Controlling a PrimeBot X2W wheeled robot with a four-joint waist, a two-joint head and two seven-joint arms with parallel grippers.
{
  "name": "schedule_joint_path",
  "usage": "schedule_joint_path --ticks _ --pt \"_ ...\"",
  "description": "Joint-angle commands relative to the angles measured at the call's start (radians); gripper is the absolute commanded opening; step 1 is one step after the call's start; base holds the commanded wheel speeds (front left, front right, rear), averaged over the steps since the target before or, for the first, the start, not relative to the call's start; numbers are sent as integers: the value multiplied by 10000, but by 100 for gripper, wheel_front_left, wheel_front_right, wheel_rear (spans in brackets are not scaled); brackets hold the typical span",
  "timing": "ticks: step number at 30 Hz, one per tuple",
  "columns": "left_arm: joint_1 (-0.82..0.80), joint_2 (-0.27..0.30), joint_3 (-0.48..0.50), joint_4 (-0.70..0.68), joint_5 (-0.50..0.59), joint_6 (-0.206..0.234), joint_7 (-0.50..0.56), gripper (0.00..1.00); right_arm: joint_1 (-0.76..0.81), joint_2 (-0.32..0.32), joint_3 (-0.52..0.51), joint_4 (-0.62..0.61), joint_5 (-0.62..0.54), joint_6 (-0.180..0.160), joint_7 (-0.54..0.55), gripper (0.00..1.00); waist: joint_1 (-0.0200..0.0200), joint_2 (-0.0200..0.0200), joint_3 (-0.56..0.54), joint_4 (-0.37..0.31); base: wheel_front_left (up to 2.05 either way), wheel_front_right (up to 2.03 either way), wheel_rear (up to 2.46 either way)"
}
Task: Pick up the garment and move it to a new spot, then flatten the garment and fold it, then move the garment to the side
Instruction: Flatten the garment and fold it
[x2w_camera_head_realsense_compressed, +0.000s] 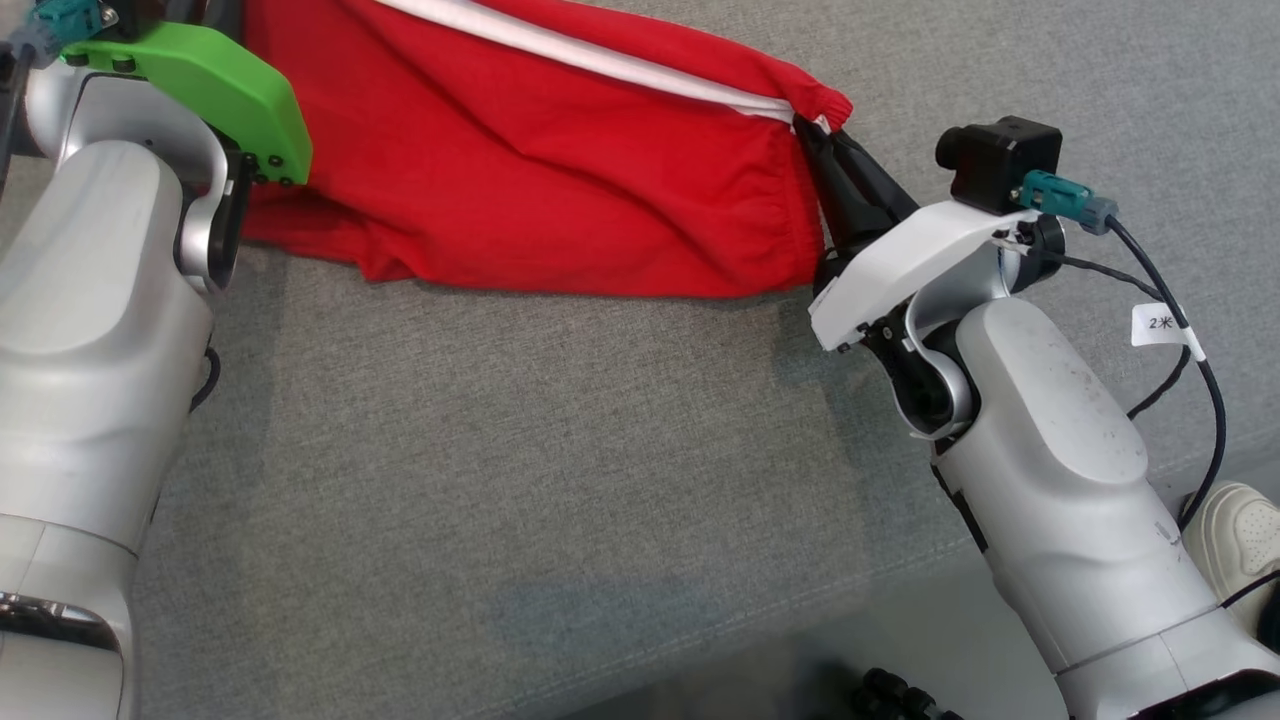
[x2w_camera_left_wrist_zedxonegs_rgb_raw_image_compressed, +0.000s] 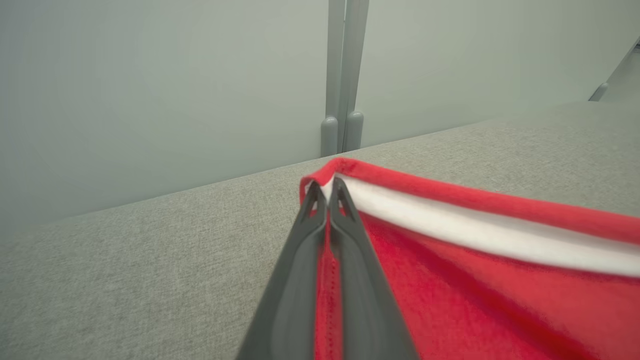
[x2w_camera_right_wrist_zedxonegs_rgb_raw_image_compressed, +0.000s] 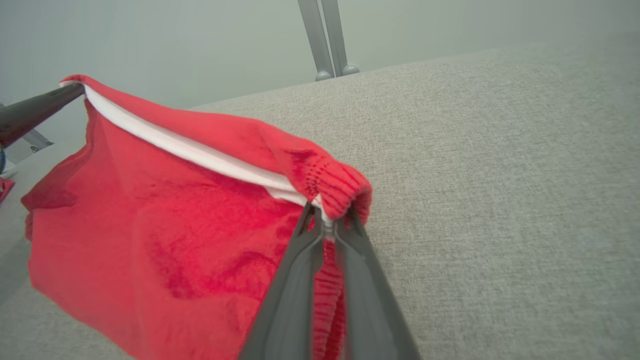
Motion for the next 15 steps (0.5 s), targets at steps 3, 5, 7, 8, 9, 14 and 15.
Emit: schedule_joint_path --ticks 3,5,7,8,9,14,15 --pt "-422 1 -98 414 125 21 28 6 -311 5 242 275 258 -15 -54 60 -1 0 229 -26 0 0 0" --pt "-551 -29 -127 599 177 36 -91 100 -435 5 360 402 282 -15 -104 100 -1 0 270 14 0 0 0" --pt "-613 -38 -133 659 208 59 -210 100 -484 7 402 462 301 -13 -118 100 -1 0 280 37 0 0 0" --pt "-629 -80 -162 751 211 51 -258 100 -523 8 458 562 155 -13 -92 100 -1 0 272 71 0 0 0" --pt "-612 -130 -194 841 211 42 -309 100 -557 6 476 615 123 -15 -110 100 -1 0 252 116 0 0 0" --pt "-305 -291 -269 1245 159 -20 -552 100 -327 3 344 751 -201 -15 -181 100 -1 0 -74 372 0 0 0" --pt "-218 -309 -278 1317 132 -33 -596 100 -210 -12 302 717 -326 -13 -215 100 -1 0 -158 425 0 0 0"
